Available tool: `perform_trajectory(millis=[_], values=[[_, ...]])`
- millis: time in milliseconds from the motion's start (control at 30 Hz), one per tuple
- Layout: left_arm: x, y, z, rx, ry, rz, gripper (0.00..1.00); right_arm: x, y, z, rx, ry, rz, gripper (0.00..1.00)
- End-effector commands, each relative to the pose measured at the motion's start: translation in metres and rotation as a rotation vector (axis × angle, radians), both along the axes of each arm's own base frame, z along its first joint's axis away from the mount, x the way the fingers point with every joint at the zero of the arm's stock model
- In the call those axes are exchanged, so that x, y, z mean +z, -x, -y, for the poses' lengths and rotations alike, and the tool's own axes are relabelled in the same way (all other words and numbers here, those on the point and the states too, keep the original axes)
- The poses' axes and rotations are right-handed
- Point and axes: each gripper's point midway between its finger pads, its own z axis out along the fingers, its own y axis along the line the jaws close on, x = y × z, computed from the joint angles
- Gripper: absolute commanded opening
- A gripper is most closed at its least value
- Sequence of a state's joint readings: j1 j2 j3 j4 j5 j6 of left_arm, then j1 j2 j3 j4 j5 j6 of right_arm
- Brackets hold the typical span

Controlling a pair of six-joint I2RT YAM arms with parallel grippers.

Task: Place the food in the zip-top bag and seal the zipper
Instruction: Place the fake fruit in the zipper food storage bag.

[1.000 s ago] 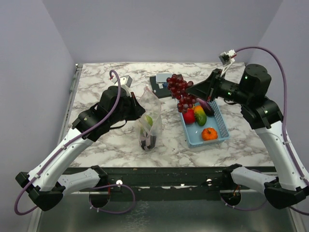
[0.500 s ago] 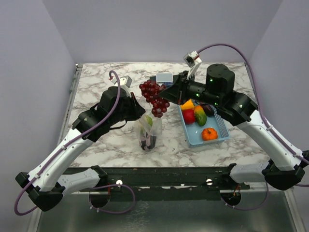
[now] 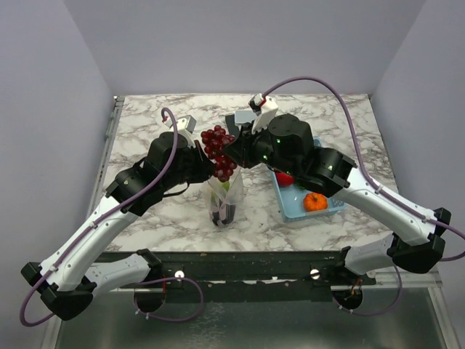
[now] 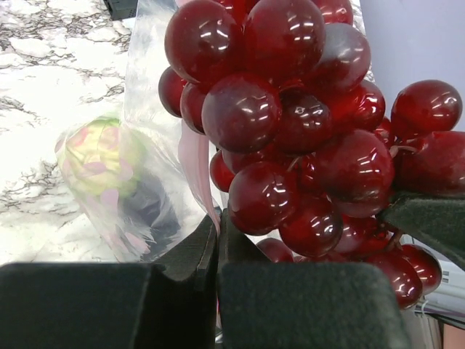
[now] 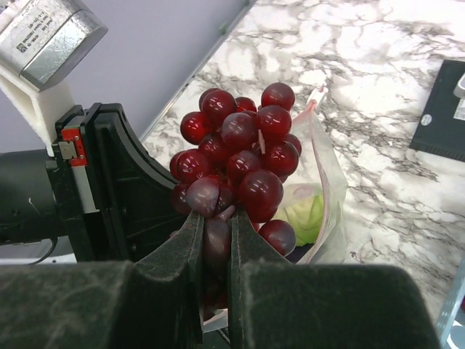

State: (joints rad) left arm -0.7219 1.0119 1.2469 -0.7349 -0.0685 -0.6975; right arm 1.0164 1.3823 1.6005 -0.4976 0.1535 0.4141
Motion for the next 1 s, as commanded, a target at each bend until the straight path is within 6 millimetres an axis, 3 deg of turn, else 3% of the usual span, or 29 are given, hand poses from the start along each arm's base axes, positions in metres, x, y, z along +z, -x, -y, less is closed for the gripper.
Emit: perform_trajectory(millis=[0,400,967], values=[[0.006,-0.001,-0.002,0.016,0.021,0.023,0.0,0.002,-0.009,0.011,-0.133,0.017,0.064,0.01],[0.004,-0.005,0.001,0.021,0.02,0.017,0.0,-0.041,0.003,0.02,-0.209,0.114,0.044,0.01],[0.004,-0.011,0.003,0.039,0.016,0.01,0.0,-0.084,0.031,0.013,-0.181,0.226,-0.012,0.01]])
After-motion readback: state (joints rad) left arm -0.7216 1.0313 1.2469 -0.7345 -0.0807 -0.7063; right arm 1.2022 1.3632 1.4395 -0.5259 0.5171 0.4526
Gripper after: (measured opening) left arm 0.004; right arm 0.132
